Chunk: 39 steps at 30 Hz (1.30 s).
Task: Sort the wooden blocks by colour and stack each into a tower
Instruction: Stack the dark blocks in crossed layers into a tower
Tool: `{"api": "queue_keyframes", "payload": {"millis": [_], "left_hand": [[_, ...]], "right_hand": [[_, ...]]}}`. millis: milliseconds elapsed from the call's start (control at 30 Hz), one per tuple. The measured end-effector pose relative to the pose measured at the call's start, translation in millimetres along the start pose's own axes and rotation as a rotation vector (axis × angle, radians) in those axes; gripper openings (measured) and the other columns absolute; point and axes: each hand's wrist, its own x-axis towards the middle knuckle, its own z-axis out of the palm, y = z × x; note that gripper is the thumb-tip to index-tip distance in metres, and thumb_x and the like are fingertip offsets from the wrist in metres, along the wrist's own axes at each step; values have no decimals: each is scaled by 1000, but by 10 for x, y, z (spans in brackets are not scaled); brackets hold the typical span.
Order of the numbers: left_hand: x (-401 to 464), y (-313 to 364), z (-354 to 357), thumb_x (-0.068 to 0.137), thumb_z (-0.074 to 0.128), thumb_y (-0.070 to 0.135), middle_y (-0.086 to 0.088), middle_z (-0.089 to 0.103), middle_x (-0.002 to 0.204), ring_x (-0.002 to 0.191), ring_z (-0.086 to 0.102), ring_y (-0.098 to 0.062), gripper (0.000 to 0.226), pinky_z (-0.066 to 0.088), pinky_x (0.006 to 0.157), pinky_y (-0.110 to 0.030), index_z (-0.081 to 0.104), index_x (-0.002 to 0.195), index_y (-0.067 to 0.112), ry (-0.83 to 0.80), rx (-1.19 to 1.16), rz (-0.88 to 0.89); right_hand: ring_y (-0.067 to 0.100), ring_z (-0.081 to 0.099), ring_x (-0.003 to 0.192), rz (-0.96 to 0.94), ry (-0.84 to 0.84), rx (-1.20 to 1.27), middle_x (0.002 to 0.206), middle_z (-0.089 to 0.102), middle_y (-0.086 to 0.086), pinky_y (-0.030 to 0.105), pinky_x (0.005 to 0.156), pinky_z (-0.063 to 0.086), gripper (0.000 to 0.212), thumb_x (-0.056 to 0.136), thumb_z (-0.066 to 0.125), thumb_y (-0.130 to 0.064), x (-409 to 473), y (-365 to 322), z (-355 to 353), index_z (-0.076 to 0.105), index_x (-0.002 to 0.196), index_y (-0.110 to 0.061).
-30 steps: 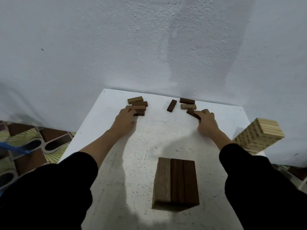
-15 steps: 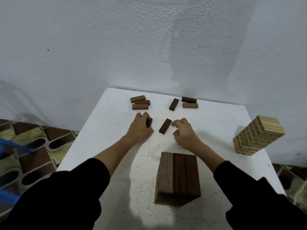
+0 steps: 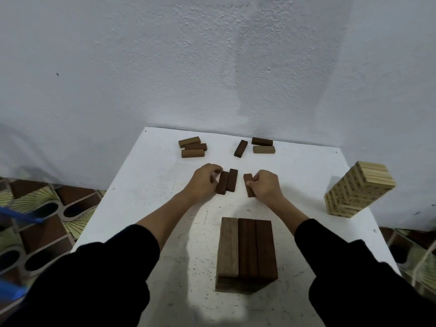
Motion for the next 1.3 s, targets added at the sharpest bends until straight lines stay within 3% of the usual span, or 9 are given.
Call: {"api": "queue_keyframes", "payload": {"millis": [133,300,433,633,733,833,933,1100,1300], "left_hand": [[32,71,57,82,65,-4,-14,55,123,98,56,-24,48,39,81,-19,53,128,3,-23,-2,11],[29,45,29,73,78,5,-13,46,137,118,49,-29,76,42,96,-31,41,139,5,-100,-25,51],[-22,52,59,67,85,14,-6,50,133,119,42,-20,88,37,97,-28,38,142,11,-192,-58,51],[-163,89,154,71,82,14,-2,48,129,92,45,-8,84,38,69,-2,36,142,15,-90,-109,3],[-171,93,137,73,81,15,-2,42,139,102,48,-15,87,43,77,-8,31,145,17,-104,-120,-8],[-151,107,106,74,80,12,-1,39,146,119,48,-27,90,44,92,-27,28,147,17,-143,-150,-9],[-128,115,116,74,79,10,-2,43,144,113,52,-27,88,43,88,-23,29,147,17,-161,-147,7],[-159,85,130,72,82,12,-1,47,136,84,49,-10,86,41,66,-8,35,143,18,-103,-169,-12],[-208,25,174,69,84,13,3,51,127,81,50,-11,85,44,67,-12,39,141,19,-48,-254,-32]], "right_hand": [[29,57,101,-78,-29,30,111,60,18,32,86,42,27,92,58,-17,13,-84,55,62,109,2],[19,34,106,-242,-216,-47,108,37,7,31,95,32,70,69,74,-56,-21,-42,25,53,118,-11],[24,30,117,-338,-277,-132,125,35,4,33,95,34,75,70,78,-39,-22,-11,23,43,134,-21],[25,25,125,-277,-255,-55,134,28,9,32,103,27,95,68,82,-36,-15,135,6,28,145,-17],[22,31,125,-224,-178,124,134,29,9,31,103,34,105,64,86,-29,-75,245,58,21,146,-14],[16,43,104,-239,-117,246,128,38,9,19,83,41,101,63,86,-15,-115,298,93,27,144,-10],[10,45,87,-278,-103,293,124,41,12,6,67,41,93,63,85,-5,-125,313,125,33,141,-7],[8,48,80,-317,-87,343,124,44,14,5,66,43,86,63,81,4,-109,304,175,38,137,-3],[8,52,84,-302,-72,438,128,48,9,8,72,45,82,67,80,2,-107,359,228,39,137,-6]]}}
